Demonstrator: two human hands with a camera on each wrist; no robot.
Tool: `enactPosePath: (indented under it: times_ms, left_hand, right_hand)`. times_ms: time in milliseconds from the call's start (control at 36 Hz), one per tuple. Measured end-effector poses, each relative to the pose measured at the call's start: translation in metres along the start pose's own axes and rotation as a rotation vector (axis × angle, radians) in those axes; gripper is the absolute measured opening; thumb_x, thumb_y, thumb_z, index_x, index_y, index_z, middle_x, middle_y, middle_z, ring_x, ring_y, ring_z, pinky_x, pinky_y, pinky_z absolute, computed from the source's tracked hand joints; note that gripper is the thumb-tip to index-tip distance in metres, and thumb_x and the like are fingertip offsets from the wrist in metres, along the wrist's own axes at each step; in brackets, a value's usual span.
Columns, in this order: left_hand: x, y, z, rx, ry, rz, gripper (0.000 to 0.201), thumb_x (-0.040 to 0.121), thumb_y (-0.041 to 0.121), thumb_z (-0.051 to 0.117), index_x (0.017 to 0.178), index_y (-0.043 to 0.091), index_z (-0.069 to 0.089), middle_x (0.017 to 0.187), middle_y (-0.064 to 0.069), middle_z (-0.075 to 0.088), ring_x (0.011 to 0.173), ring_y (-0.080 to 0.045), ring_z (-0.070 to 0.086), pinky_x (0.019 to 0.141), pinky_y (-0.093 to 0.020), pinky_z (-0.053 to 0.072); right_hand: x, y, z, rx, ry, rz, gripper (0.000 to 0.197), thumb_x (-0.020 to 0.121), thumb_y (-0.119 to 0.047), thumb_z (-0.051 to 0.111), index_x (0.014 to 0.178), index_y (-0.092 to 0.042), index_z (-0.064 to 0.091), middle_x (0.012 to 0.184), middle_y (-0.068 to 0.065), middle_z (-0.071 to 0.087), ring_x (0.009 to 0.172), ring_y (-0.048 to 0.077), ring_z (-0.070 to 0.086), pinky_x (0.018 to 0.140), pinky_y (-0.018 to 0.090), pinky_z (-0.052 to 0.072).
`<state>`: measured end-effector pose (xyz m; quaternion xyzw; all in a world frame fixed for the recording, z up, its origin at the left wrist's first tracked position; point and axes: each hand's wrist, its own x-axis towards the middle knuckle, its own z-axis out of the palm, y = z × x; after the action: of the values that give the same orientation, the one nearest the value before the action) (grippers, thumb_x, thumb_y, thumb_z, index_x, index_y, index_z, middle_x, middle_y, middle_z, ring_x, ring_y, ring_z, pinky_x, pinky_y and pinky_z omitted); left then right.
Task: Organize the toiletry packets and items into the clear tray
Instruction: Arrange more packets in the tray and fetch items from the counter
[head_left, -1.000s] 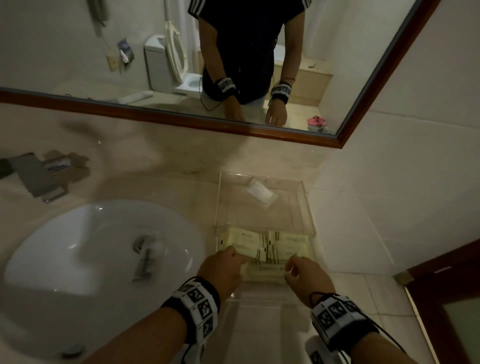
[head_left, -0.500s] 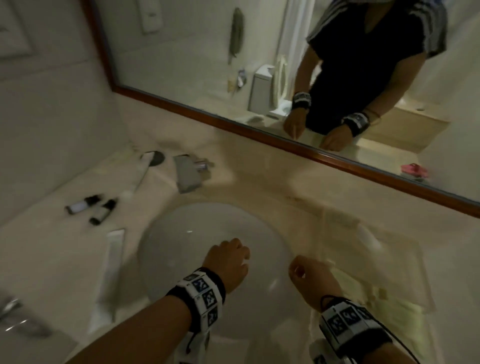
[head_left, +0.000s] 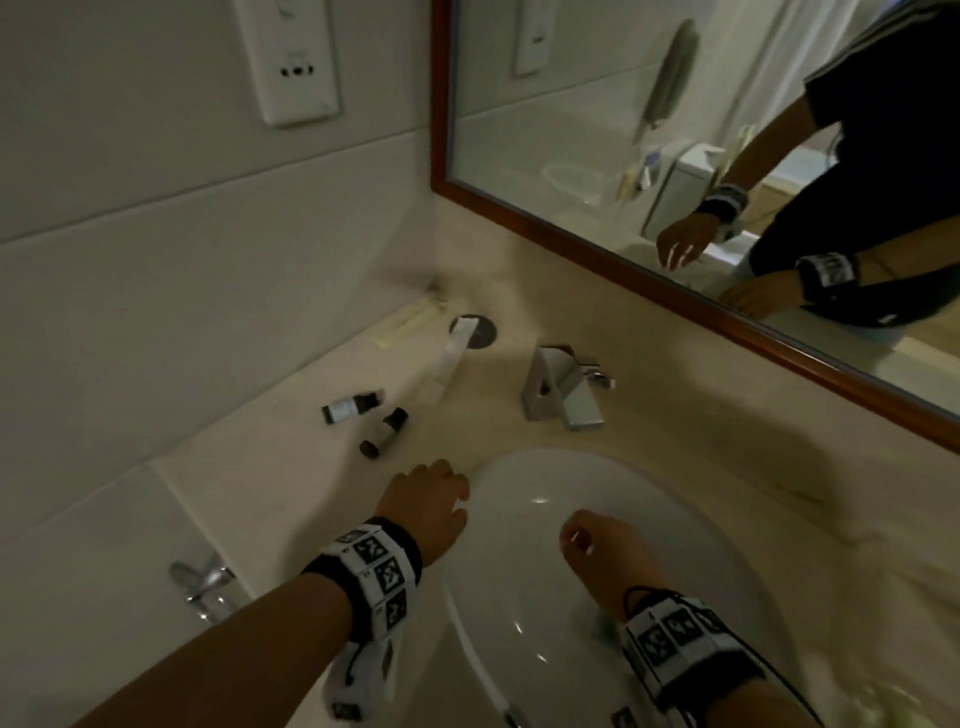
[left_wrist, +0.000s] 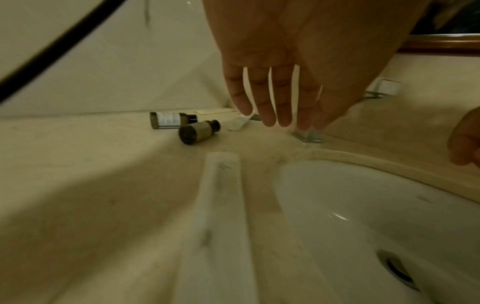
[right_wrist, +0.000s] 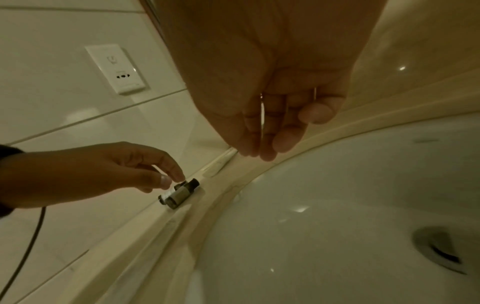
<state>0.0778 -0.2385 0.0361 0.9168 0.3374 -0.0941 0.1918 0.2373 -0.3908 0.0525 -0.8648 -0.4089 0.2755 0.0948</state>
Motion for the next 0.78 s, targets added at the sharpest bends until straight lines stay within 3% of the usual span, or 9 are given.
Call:
enactPosePath:
  times_ms: [194, 278, 333, 417, 556, 667, 778]
  left_hand:
    - [0.037, -0.067, -0.027, 0.036, 0.029, -0.096, 0.031, 0.096, 0.031, 0.04, 0.122, 0.019, 0.053, 0.135, -0.005, 0.048, 0.116, -0.027, 0.051, 0.099, -0.04, 0.043]
    - [0.062, -0.093, -0.04, 0.061, 0.047, -0.128, 0.034, 0.098, 0.029, 0.036, 0.12, 0.012, 0.056, 0.124, -0.009, 0.053, 0.109, -0.028, 0.054, 0.091, -0.037, 0.046]
    - [0.078, -0.109, -0.051, 0.059, 0.053, -0.172, 0.032, 0.099, 0.031, 0.037, 0.115, 0.012, 0.057, 0.119, -0.009, 0.052, 0.104, -0.03, 0.054, 0.084, -0.036, 0.042]
    - [0.1, -0.132, -0.062, 0.04, 0.061, -0.218, 0.033, 0.098, 0.032, 0.039, 0.124, 0.017, 0.051, 0.126, -0.008, 0.047, 0.111, -0.03, 0.051, 0.092, -0.038, 0.042]
    - [0.145, -0.159, -0.072, 0.031, 0.077, -0.254, 0.045, 0.096, 0.039, 0.043, 0.136, 0.02, 0.039, 0.138, -0.007, 0.04, 0.121, -0.03, 0.046, 0.099, -0.04, 0.044]
    - [0.178, -0.173, -0.071, 0.024, 0.112, -0.266, 0.053, 0.096, 0.039, 0.042, 0.144, 0.017, 0.032, 0.149, -0.009, 0.032, 0.131, -0.032, 0.039, 0.106, -0.042, 0.038]
    - [0.206, -0.181, -0.062, 0.013, 0.111, -0.27, 0.055, 0.098, 0.039, 0.039, 0.146, 0.016, 0.028, 0.151, -0.011, 0.029, 0.133, -0.032, 0.037, 0.105, -0.042, 0.038]
  right_hand:
    - [0.059, -0.057, 0.012, 0.002, -0.024, -0.02, 0.012, 0.092, -0.025, 0.047, 0.093, -0.022, 0.059, 0.097, -0.002, 0.065, 0.086, 0.015, 0.059, 0.08, 0.027, 0.05]
    - [0.088, -0.083, 0.016, 0.024, -0.027, -0.025, 0.007, 0.09, -0.025, 0.049, 0.086, -0.028, 0.054, 0.098, -0.002, 0.065, 0.09, 0.017, 0.06, 0.082, 0.031, 0.052]
    - [0.108, -0.1, 0.017, 0.032, -0.032, -0.018, 0.007, 0.091, -0.023, 0.049, 0.093, -0.026, 0.055, 0.105, 0.001, 0.064, 0.096, 0.02, 0.06, 0.084, 0.032, 0.051]
    - [0.142, -0.124, 0.017, 0.049, -0.021, -0.021, 0.019, 0.091, -0.021, 0.05, 0.11, -0.021, 0.054, 0.113, 0.004, 0.06, 0.101, 0.022, 0.058, 0.084, 0.031, 0.047]
    - [0.191, -0.154, 0.012, 0.045, 0.013, -0.039, 0.031, 0.091, -0.026, 0.053, 0.121, -0.024, 0.045, 0.122, 0.001, 0.048, 0.087, 0.016, 0.049, 0.073, 0.025, 0.039]
    - [0.228, -0.172, 0.01, 0.047, 0.012, -0.021, 0.038, 0.09, -0.025, 0.056, 0.125, -0.026, 0.041, 0.129, 0.005, 0.042, 0.11, 0.027, 0.054, 0.087, 0.034, 0.049]
    - [0.255, -0.181, 0.01, 0.0, -0.014, -0.011, 0.042, 0.09, -0.024, 0.055, 0.128, -0.027, 0.038, 0.135, 0.007, 0.034, 0.115, 0.032, 0.05, 0.093, 0.04, 0.05]
